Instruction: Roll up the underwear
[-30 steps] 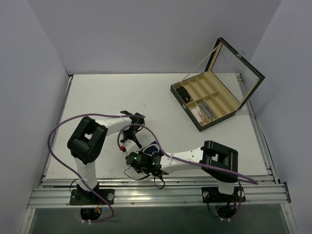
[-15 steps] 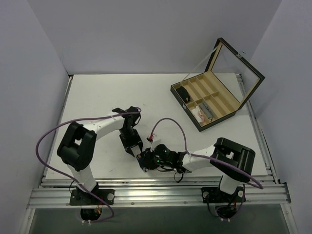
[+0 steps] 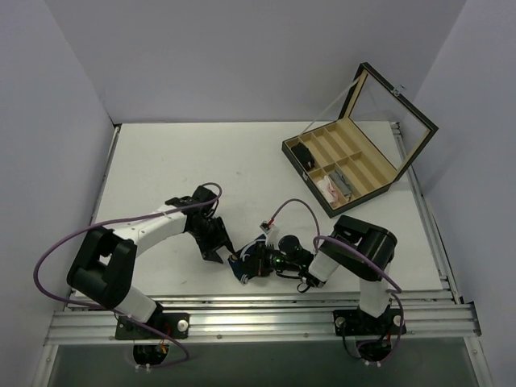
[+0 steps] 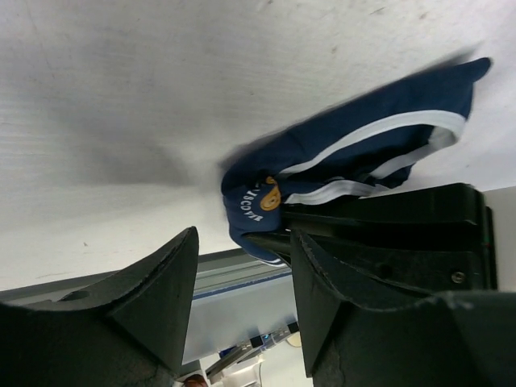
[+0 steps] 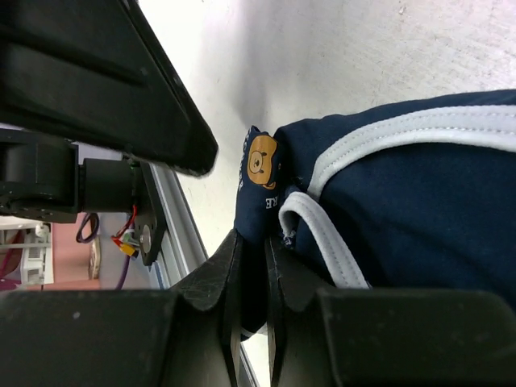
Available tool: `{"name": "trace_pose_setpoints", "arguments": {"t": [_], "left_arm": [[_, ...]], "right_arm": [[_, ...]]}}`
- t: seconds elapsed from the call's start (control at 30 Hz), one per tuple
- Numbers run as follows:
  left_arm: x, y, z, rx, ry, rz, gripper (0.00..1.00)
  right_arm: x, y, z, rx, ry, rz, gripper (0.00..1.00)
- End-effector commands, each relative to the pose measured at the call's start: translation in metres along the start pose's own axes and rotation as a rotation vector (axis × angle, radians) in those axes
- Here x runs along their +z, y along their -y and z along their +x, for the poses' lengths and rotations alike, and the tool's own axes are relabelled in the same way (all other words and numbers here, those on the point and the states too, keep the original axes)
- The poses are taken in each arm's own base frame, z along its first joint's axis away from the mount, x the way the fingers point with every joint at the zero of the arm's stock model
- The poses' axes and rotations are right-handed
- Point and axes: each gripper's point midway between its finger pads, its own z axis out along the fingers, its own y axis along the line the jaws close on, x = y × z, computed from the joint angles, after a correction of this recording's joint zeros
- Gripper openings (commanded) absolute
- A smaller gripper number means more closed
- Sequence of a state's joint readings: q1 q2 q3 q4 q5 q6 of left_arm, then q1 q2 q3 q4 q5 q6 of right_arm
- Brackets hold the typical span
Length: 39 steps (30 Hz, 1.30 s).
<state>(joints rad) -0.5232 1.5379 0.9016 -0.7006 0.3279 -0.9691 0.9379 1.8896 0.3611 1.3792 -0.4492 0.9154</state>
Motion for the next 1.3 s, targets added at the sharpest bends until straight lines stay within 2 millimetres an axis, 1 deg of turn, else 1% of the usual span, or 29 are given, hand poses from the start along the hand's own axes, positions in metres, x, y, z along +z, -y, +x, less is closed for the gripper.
{"name": "trace_pose_setpoints", "arguments": {"t": [0.0,0.07,0.17,0.27,0.3,0.33,0.43,0.5,0.53,0.6,0.63,0.67,0.7,0.73,0.77,0.8,0.83,0.87,0.9,0.93,0.97,1.0,1.03,1.1,1.17,1.2,1.23,1.27], "left_arm": [[-0.002,0.015,0.002,0.014,0.024,0.090,0.57],[0.000,0.012,0.004,0.003,0.034,0.078,0.58],[0.009,0.005,0.006,-0.011,0.029,0.049,0.59],[0.019,0.004,0.007,-0.012,0.020,0.029,0.59],[0.022,0.007,0.005,-0.004,0.029,0.036,0.59],[0.026,0.009,0.009,0.004,0.021,0.031,0.59],[0.041,0.004,0.014,-0.005,-0.005,-0.003,0.55],[0.050,0.000,0.016,-0.009,-0.020,-0.021,0.49],[0.053,-0.005,0.018,-0.018,-0.027,-0.039,0.43],[0.058,-0.010,0.020,-0.031,-0.042,-0.063,0.35],[0.060,-0.012,0.020,-0.031,-0.045,-0.070,0.23],[0.061,-0.011,0.019,-0.029,-0.040,-0.081,0.19],[0.059,-0.017,0.020,-0.037,-0.044,-0.116,0.15],[0.058,-0.018,0.020,-0.036,-0.041,-0.130,0.10],[0.057,-0.014,0.015,-0.029,-0.023,-0.134,0.04],[0.054,-0.019,0.017,-0.035,-0.030,-0.170,0.02],[0.052,-0.020,0.016,-0.026,-0.029,-0.190,0.02],[0.052,-0.022,0.013,-0.019,-0.020,-0.217,0.02],[0.045,-0.021,0.014,-0.013,-0.022,-0.247,0.02],[0.043,-0.020,0.013,-0.001,-0.020,-0.262,0.02],[0.043,-0.021,0.012,0.007,-0.013,-0.287,0.02],[0.039,-0.017,0.014,0.017,-0.015,-0.303,0.02],[0.037,-0.016,0.014,0.020,-0.014,-0.314,0.02],[0.036,-0.012,0.017,0.029,-0.016,-0.339,0.02],[0.038,-0.010,0.019,0.028,-0.023,-0.350,0.02],[0.038,-0.010,0.019,0.025,-0.026,-0.356,0.02],[0.039,-0.009,0.021,0.026,-0.028,-0.358,0.02],[0.040,-0.009,0.022,0.025,-0.031,-0.364,0.02]], "right_arm": [[-0.025,0.062,0.060,0.098,-0.183,0.218,0.00],[-0.025,0.063,0.059,0.097,-0.181,0.219,0.00],[-0.025,0.066,0.060,0.099,-0.180,0.230,0.00],[-0.024,0.066,0.059,0.103,-0.174,0.227,0.00],[-0.023,0.066,0.059,0.107,-0.171,0.225,0.00],[-0.023,0.066,0.059,0.109,-0.171,0.224,0.00],[-0.023,0.066,0.058,0.114,-0.166,0.225,0.00],[-0.026,0.066,0.057,0.117,-0.162,0.223,0.00],[-0.027,0.065,0.057,0.117,-0.160,0.222,0.00],[-0.029,0.063,0.054,0.110,-0.154,0.220,0.02],[-0.030,0.064,0.055,0.109,-0.167,0.230,0.04],[-0.031,0.063,0.055,0.103,-0.175,0.234,0.07],[-0.029,0.059,0.052,0.079,-0.177,0.226,0.11],[-0.029,0.060,0.053,0.078,-0.199,0.242,0.14],[-0.029,0.052,0.046,0.059,-0.188,0.231,0.19],[-0.034,0.056,0.049,0.049,-0.214,0.269,0.22],[-0.030,0.054,0.038,0.024,-0.192,0.285,0.28],[-0.031,0.043,0.025,-0.011,-0.165,0.282,0.30],[-0.040,0.050,0.029,-0.012,-0.205,0.352,0.32],[-0.042,0.048,0.022,-0.073,-0.209,0.365,0.34],[-0.037,0.032,-0.004,-0.130,-0.147,0.367,0.34],[-0.045,0.036,-0.004,-0.146,-0.177,0.420,0.34],[-0.047,0.033,-0.011,-0.195,-0.173,0.428,0.34],[-0.048,0.016,-0.031,-0.241,-0.140,0.431,0.31],[-0.048,0.005,-0.038,-0.263,-0.121,0.415,0.27],[-0.049,0.004,-0.042,-0.266,-0.107,0.423,0.25],[-0.049,0.002,-0.042,-0.267,-0.101,0.423,0.21],[-0.049,-0.004,-0.040,-0.268,-0.097,0.407,0.20]]}}
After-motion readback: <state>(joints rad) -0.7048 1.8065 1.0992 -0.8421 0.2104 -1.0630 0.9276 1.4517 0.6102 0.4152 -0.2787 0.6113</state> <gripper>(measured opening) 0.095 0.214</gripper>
